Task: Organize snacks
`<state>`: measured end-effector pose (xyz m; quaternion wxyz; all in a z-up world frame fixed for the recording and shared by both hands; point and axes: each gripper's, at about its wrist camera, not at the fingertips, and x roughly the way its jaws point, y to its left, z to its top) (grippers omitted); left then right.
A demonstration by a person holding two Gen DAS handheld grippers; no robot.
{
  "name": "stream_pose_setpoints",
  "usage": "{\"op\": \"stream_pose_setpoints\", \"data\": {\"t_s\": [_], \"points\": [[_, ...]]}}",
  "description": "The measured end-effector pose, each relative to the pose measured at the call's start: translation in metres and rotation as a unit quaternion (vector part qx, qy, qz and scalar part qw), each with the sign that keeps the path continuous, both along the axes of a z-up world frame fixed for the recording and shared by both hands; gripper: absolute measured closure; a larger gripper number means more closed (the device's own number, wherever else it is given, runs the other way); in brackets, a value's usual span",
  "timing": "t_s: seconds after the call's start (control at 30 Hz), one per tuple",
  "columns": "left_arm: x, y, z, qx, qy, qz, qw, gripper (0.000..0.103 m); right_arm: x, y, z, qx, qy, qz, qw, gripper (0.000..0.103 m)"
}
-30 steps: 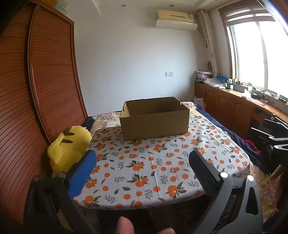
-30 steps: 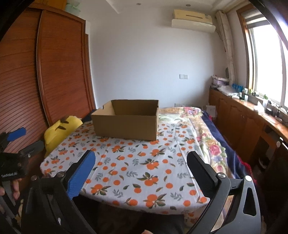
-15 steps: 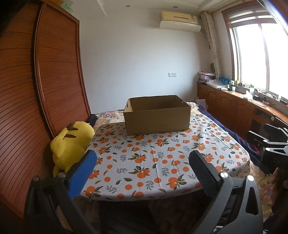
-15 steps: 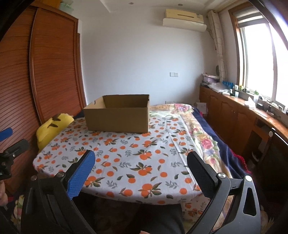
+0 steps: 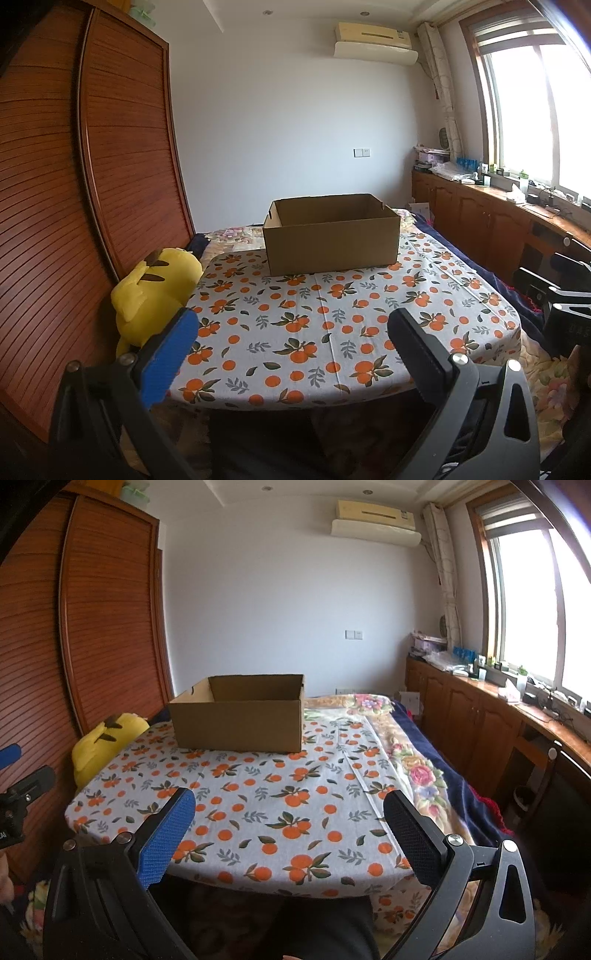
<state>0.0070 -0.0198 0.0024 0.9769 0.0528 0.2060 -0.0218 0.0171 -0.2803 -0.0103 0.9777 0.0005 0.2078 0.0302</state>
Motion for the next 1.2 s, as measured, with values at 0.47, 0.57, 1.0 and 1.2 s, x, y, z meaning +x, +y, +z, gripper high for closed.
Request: {"op": "stream_pose_setpoints", "data": {"t_s": [0.47,0.57,1.0,1.2], "points": [[-0.0029,-0.0002,0.0024,0.003,-0.014,0.006,0.9999,0.0,-0.0034,0.0026,-0.001,-0.001,-0.004,-0.004,1.0,0.0],[-0.0027,0.0011,0.0032,0.001,-0.014,0.007,0.9999,0.0,-0.0033,0.0025,-0.0009,-0.002,-0.003,-0.003,1.0,0.0],[-0.0033,0.0025,0.0038,0.003,-0.015,0.009,0.9998,0.0,-0.0065,0.0015,0.0,-0.01,-0.006,-0.006,1.0,0.0],[-0.0037,0.003,0.0038,0.003,-0.016,0.01,0.9998,0.0,-0.0069,0.0031,0.0012,-0.009,-0.007,-0.005,1.0,0.0]]}}
